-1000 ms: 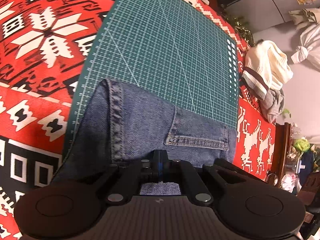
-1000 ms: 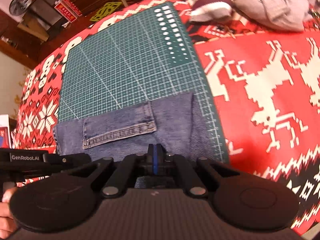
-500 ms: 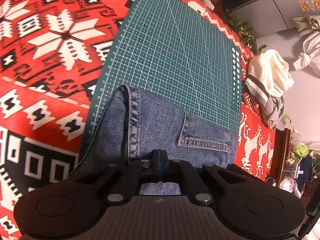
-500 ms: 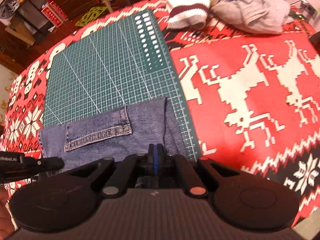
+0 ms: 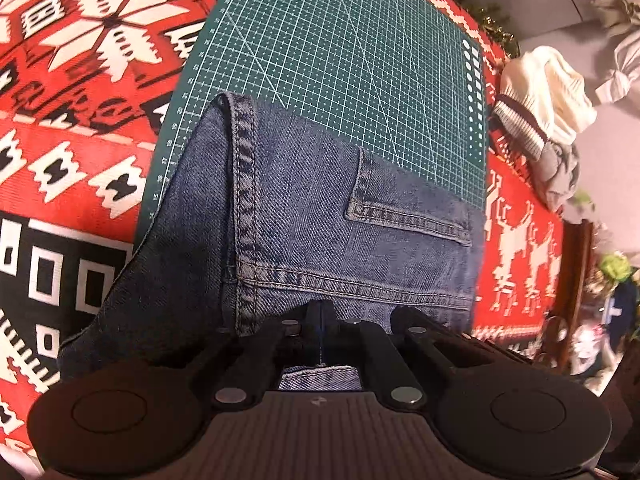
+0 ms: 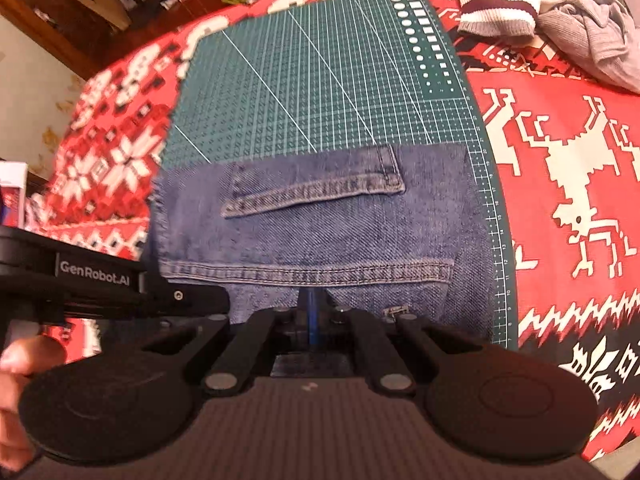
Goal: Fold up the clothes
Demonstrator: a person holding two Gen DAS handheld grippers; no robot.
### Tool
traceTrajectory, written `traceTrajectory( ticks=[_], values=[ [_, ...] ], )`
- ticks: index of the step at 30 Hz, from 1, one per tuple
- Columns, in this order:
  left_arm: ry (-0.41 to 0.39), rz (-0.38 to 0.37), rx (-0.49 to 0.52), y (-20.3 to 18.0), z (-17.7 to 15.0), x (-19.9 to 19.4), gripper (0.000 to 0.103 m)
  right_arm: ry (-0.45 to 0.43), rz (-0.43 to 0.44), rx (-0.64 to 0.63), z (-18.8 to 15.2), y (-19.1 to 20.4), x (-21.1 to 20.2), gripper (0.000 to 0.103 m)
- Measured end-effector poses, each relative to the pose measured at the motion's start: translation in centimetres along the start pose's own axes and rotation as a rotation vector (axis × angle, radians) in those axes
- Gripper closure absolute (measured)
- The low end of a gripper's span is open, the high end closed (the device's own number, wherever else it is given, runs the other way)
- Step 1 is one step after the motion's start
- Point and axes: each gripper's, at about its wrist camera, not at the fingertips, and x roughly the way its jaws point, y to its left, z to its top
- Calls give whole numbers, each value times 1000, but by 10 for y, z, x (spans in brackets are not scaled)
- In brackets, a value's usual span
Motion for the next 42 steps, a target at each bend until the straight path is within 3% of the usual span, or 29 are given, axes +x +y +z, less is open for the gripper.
traceTrajectory(
  ticks=[6,9,14,19,25,28,35,40,42],
  values=[
    [33,28,12,6,1,0,99,21,-21,52,4,-18,-3,103],
    [52,21,7,9,0,-2,99,58,52,150,11,-43,-1,103],
    [57,33,29,5,0,-2,99,59,26,177,10,-57,-7,103],
    [68,11,11,9,2,-6,100,44,50,165,8,-49,-15,103],
    [52,-32,-6,4,0,-8,102,-1,168,59,1,-13,-26,103],
    [78,-43,-2,-2,-4,-1,102,29,131,20,-3,1,-15,103],
    [149,43,2,0,-7,14,100,72,86,-26,-6,3,-6,103],
    [162,41,-20,11,-4,11,100,58,2,24,-7,-14,-14,103],
    [160,53,-11,10,-5,9,100,72,30,55,-6,-25,-16,103]
  ],
)
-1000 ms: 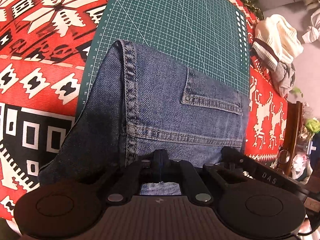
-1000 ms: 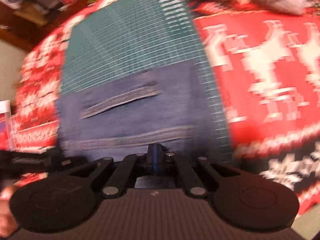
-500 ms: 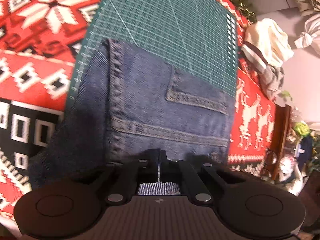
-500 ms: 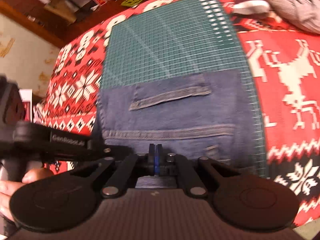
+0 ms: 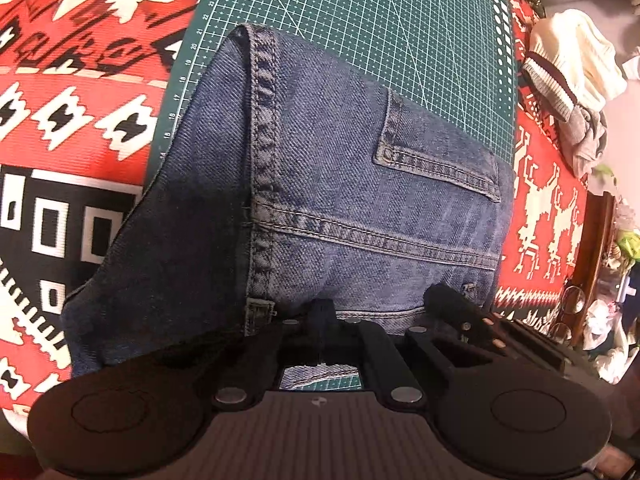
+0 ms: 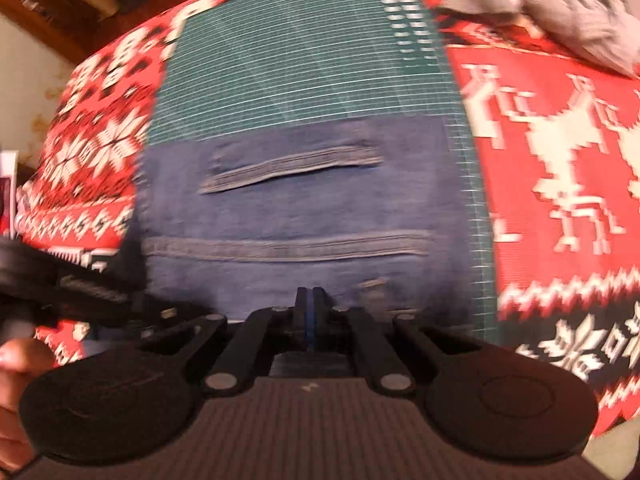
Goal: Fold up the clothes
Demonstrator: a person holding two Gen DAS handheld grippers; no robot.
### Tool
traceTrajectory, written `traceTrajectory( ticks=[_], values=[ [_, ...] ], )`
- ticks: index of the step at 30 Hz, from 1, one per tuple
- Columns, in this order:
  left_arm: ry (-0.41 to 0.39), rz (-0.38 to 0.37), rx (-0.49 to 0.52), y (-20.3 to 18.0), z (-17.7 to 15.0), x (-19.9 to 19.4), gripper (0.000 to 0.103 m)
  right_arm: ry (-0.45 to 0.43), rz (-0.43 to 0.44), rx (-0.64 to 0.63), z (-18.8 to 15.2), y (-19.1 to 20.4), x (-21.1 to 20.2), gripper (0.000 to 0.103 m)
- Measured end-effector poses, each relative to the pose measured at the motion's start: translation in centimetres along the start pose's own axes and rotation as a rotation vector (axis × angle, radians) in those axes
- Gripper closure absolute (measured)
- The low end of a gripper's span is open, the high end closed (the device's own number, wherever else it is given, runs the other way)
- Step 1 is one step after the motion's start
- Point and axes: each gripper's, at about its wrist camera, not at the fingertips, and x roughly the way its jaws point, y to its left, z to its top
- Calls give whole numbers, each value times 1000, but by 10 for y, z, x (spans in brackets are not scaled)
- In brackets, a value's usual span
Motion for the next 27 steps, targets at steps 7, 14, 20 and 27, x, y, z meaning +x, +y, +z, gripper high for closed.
traceTrajectory(
  ticks=[7,14,20,27],
  values=[
    [-21,32,34,-7,-8,-9,100,-7,61,-36,-14,11,-15,103],
    [13,38,25,-12,-16,5,101,39,8,-105,-28,30,2,103],
    [24,55,39,-10,-17,4,100,65,62,-56,-26,6,-4,103],
    [39,62,44,0,-16,-1,100,32,87,13,-32,-29,-16,103]
  ],
)
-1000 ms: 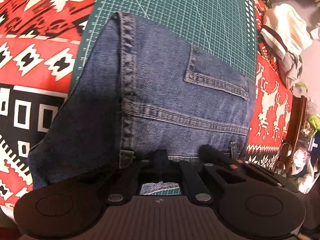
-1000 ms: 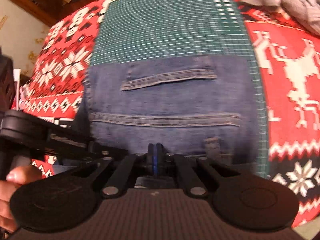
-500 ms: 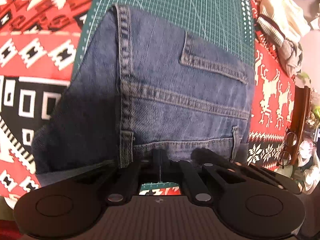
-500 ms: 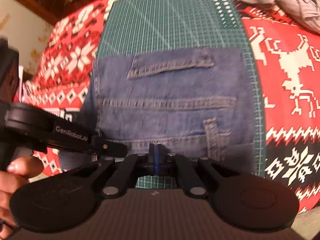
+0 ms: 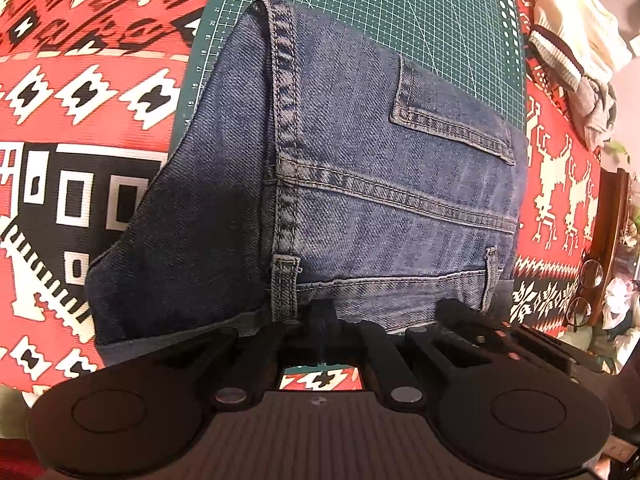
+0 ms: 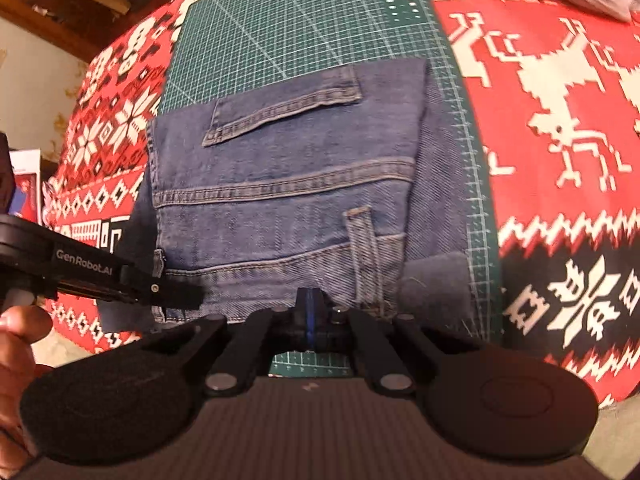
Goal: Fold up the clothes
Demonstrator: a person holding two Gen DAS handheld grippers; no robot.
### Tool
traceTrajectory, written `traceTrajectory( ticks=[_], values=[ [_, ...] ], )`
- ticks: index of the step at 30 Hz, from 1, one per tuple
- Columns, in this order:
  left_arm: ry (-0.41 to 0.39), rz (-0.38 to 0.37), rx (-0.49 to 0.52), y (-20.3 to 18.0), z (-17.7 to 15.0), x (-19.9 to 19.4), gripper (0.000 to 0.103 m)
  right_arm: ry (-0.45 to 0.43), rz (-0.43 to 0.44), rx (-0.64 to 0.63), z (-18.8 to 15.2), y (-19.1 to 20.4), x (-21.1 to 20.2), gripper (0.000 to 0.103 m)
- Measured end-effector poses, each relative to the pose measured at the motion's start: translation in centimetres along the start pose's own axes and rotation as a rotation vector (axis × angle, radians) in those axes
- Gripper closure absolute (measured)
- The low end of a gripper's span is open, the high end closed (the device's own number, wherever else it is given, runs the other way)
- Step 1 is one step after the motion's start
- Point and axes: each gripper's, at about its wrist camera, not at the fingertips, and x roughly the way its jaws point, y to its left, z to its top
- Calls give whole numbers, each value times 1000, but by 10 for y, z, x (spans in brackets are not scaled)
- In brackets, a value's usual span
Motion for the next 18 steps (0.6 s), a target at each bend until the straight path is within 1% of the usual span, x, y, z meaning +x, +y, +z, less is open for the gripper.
traceTrajectory(
  ticks=[4,6,9,12,15,18],
  values=[
    [-5,22,22,-3,-2,-2,100,-35,17,-6,2,-5,-8,103],
    [-12,28,28,-6,-3,-4,100,-74,19,10,6,-5,-11,103],
    [-28,27,33,-10,-3,-7,100,-141,-7,49,9,-21,-29,103],
    [-43,15,28,-11,-4,-10,100,-154,-6,111,14,-33,-29,103],
    [-45,15,27,-13,-4,-11,100,-156,-17,95,18,-28,-22,103],
    [-38,20,25,-14,-3,-9,100,-152,-58,56,19,-15,-10,103]
  ],
)
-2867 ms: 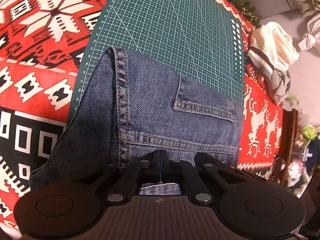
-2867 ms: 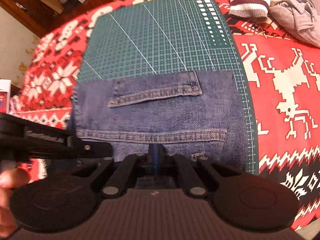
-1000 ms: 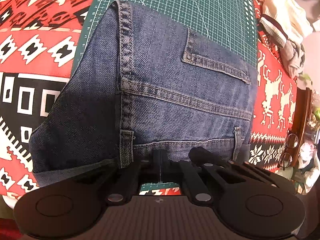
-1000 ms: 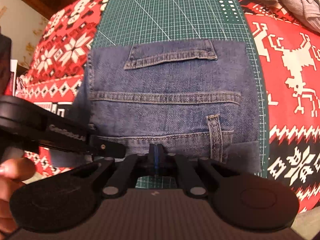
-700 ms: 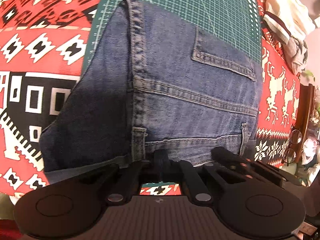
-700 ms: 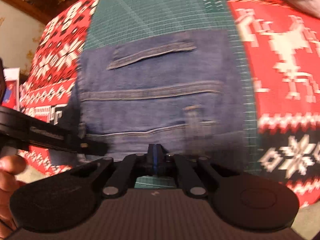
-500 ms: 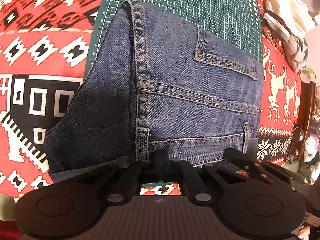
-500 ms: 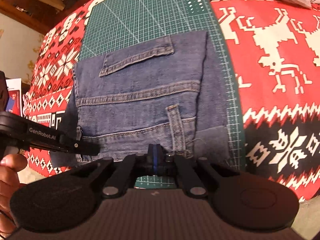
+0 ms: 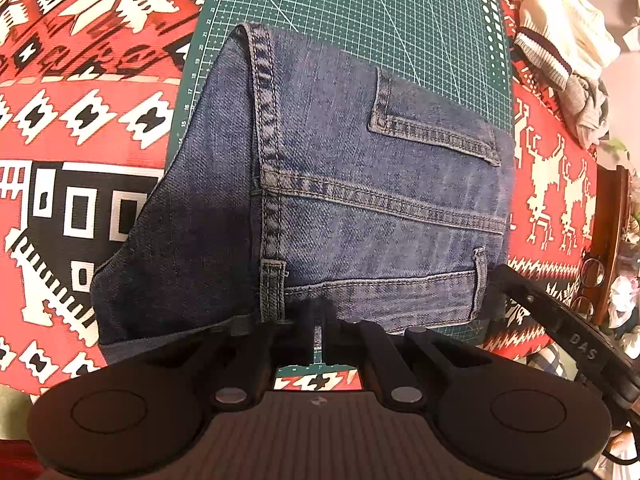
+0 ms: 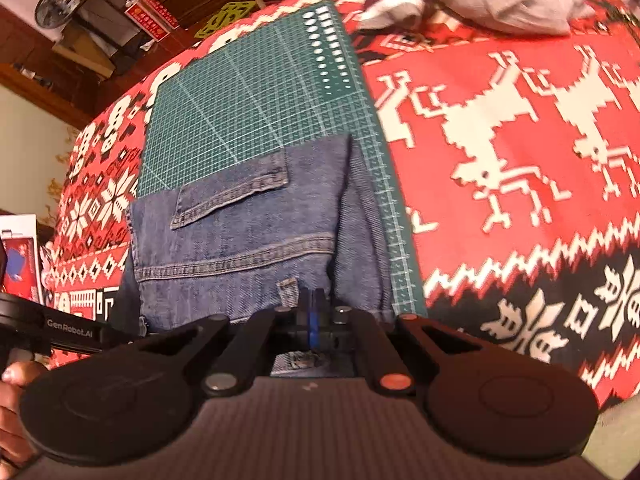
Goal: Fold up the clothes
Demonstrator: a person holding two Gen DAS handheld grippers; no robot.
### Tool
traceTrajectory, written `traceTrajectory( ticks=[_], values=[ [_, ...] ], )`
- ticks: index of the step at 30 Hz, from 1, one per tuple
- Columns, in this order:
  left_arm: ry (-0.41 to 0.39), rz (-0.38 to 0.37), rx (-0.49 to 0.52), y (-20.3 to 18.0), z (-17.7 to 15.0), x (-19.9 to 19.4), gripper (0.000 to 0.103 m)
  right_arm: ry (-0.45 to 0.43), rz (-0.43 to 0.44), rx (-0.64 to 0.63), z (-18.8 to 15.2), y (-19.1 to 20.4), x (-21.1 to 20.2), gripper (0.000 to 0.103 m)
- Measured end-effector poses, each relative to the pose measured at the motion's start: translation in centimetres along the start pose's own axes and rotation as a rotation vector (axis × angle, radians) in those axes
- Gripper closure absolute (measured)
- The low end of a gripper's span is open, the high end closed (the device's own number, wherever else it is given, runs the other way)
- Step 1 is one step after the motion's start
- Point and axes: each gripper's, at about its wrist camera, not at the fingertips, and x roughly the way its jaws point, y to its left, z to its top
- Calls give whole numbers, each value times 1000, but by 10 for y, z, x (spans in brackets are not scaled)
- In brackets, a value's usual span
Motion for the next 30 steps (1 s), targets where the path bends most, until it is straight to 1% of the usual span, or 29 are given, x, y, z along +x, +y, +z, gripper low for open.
traceTrajectory(
  ticks=[1,4,5,7,9,10,12,15,17,18,20,21,26,29,30],
  values=[
    [2,2,0,0,0,1,100,1,-16,-13,0,4,4,103],
    [7,6,-2,0,1,3,100,10,-97,-36,0,6,17,102],
    [8,10,-2,0,1,3,100,9,-98,-33,1,5,18,102],
    [8,11,-5,0,1,3,100,7,-128,-8,5,-2,17,103],
    [1,9,-7,0,1,1,100,8,-74,42,6,-13,13,103],
    [-6,7,-8,0,0,-1,100,-6,-50,64,7,-18,8,103],
    [-25,0,-4,0,-1,-7,100,-52,-8,75,8,-21,-5,103],
    [-39,-15,-15,3,0,-12,100,-91,44,57,10,-13,-14,103],
    [-43,-26,-27,7,0,-14,100,-70,30,32,10,-6,-5,103],
    [-43,-26,-33,9,2,-14,100,-47,7,22,11,-3,3,103],
    [-42,-28,-47,12,4,-15,100,1,-77,4,10,-2,20,103],
    [-41,-29,-53,14,4,-15,100,4,-92,0,10,-3,23,103],
    [-54,-50,-69,25,7,-25,100,3,-60,60,8,-26,12,103],
    [-71,-52,-82,30,9,-30,100,-9,-97,64,6,-31,9,103],
    [-73,-55,-88,32,10,-32,100,-11,-93,74,7,-33,8,103]
  ],
)
